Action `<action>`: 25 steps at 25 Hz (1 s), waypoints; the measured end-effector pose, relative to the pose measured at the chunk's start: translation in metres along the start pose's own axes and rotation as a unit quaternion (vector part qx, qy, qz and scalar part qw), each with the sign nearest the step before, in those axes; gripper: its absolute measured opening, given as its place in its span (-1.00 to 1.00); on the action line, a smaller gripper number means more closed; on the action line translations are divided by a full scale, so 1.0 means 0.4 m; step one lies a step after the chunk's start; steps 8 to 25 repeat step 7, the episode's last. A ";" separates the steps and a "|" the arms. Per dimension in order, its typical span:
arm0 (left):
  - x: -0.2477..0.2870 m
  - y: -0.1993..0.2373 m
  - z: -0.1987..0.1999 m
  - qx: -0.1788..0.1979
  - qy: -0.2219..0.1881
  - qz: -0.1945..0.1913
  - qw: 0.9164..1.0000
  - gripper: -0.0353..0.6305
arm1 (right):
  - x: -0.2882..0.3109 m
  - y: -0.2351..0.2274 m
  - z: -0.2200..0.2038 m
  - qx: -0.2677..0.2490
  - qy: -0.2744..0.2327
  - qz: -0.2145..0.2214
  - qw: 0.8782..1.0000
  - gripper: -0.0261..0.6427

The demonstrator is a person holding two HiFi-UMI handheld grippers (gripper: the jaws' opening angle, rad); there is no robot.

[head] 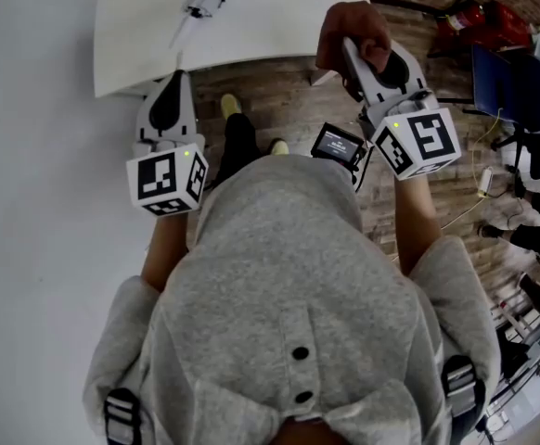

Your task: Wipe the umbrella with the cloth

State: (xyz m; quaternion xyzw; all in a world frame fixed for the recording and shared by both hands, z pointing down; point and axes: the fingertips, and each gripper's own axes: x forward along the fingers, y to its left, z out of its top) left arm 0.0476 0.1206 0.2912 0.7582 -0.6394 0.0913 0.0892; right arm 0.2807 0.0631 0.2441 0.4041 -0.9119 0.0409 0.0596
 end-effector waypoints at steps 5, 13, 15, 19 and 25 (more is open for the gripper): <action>0.015 -0.016 -0.007 -0.005 -0.007 -0.005 1.000 -0.85 | 0.000 -0.010 -0.016 -0.012 -0.001 0.001 1.000 -0.62; 0.017 -0.032 0.000 -0.007 -0.007 -0.005 1.000 -0.85 | -0.009 -0.022 -0.016 -0.012 -0.001 0.001 1.000 -0.62; 0.017 -0.032 0.000 -0.007 -0.007 -0.005 1.000 -0.85 | -0.009 -0.022 -0.016 -0.012 -0.001 0.001 1.000 -0.62; 0.017 -0.032 0.000 -0.007 -0.007 -0.005 1.000 -0.85 | -0.009 -0.022 -0.016 -0.012 -0.001 0.001 1.000 -0.62; 0.017 -0.032 0.000 -0.007 -0.007 -0.005 1.000 -0.85 | -0.009 -0.022 -0.016 -0.012 -0.001 0.001 1.000 -0.62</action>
